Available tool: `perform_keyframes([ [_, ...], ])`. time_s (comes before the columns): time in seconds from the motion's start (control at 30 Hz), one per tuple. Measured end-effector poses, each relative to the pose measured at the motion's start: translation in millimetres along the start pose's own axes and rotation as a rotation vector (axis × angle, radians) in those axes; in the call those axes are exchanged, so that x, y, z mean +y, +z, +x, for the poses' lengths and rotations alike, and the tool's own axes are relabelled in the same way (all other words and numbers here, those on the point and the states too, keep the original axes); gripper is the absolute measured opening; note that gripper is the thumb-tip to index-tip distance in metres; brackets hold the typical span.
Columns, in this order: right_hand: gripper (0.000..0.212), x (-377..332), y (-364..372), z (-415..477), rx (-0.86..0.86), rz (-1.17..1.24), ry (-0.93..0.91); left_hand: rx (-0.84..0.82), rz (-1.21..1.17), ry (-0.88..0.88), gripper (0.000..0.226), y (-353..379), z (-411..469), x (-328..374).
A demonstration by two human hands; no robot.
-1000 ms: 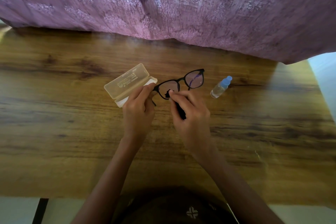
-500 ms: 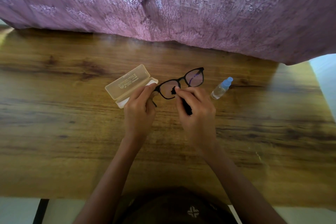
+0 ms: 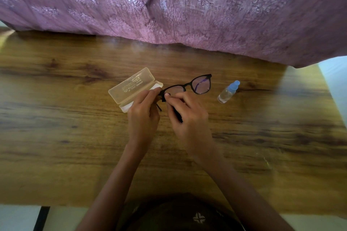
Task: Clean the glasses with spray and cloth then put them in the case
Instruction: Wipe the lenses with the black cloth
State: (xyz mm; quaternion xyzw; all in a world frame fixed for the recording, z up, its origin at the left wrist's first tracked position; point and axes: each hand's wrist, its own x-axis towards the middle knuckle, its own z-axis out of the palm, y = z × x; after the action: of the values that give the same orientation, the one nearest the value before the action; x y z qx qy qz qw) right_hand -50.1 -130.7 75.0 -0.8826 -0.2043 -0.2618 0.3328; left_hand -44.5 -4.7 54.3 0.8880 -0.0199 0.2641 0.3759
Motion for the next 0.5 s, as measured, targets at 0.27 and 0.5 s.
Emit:
perform_keyframes([
  [0.27, 0.016, 18.0, -8.4, 11.7, 0.078, -0.008, 0.071, 0.022, -0.012, -0.006, 0.035, 0.4, 0.7, 2.5],
  [0.5, 0.016, 16.0, -5.4, 12.2, 0.070, -0.020, 0.057, 0.026, 0.011, -0.018, 0.032, 0.8, -0.1, -0.4],
])
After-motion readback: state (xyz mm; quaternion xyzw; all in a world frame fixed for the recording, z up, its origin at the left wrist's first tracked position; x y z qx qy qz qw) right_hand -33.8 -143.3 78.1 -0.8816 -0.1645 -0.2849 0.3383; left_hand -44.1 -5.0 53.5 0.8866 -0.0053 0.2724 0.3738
